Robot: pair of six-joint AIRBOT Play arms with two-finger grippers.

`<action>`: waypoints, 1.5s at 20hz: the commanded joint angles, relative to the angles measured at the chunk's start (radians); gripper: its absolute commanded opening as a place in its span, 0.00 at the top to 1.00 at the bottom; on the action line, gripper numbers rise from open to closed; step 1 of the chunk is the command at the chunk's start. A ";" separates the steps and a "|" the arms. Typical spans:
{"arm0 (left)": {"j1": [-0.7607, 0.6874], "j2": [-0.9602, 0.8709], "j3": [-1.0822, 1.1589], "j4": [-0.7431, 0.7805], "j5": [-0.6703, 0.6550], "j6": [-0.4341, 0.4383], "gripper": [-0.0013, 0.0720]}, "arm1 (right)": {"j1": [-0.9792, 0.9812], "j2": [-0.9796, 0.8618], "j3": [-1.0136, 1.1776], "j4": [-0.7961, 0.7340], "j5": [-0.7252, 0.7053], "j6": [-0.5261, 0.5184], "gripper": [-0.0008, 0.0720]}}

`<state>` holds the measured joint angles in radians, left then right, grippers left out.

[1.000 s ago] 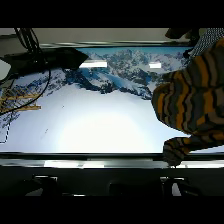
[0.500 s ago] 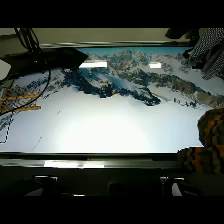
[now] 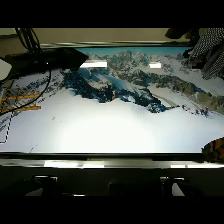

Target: Fold the clothes and pants, and hang the long-sleeved shirts on hangers.

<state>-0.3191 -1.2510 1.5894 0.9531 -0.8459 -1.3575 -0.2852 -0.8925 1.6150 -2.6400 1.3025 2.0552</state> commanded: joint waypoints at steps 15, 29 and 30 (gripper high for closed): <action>0.000 -0.020 0.000 0.000 -0.002 0.002 0.42 | -0.357 -0.183 0.200 0.079 -0.230 0.119 0.96; 0.000 -0.068 0.000 0.000 -0.002 -0.031 0.42 | -0.621 -0.208 0.202 0.183 -0.364 0.212 0.96; 0.000 -0.069 0.000 0.000 -0.002 -0.031 0.42 | -0.636 -0.215 0.202 0.201 -0.364 0.212 0.96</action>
<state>-0.3195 -1.3148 1.5894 0.9527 -0.8478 -1.3872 -0.8730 -1.0958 1.8153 -2.4920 0.9627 2.2616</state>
